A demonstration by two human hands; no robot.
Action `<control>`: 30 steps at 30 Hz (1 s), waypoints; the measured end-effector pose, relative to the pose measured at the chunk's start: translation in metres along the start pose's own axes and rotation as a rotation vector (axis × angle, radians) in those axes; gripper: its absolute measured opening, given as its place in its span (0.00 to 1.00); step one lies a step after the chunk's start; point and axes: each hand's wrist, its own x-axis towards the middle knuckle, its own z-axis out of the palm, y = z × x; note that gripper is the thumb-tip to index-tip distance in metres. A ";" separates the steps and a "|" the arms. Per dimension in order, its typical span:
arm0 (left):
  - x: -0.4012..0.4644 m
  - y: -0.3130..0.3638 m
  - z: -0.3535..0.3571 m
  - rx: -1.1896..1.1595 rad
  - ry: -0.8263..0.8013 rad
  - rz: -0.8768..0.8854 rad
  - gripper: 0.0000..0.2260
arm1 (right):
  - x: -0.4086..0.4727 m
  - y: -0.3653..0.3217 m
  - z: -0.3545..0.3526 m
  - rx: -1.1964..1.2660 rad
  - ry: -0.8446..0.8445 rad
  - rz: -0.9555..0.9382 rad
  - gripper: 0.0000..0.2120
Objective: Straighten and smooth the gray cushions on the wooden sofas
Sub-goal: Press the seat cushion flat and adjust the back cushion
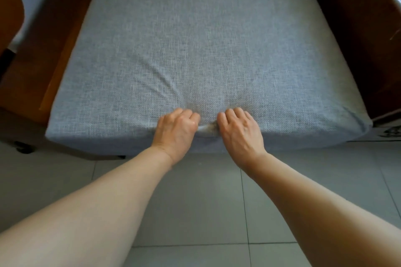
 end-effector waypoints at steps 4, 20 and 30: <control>0.001 0.002 -0.008 -0.014 -0.071 -0.033 0.19 | 0.006 -0.003 -0.015 0.091 -0.138 0.078 0.17; -0.033 0.017 -0.023 -0.109 -0.125 -0.060 0.20 | -0.023 -0.012 -0.057 0.165 -0.459 0.072 0.11; -0.076 0.051 -0.055 -0.005 -0.392 -0.169 0.13 | -0.070 -0.033 -0.086 0.192 -0.498 0.085 0.10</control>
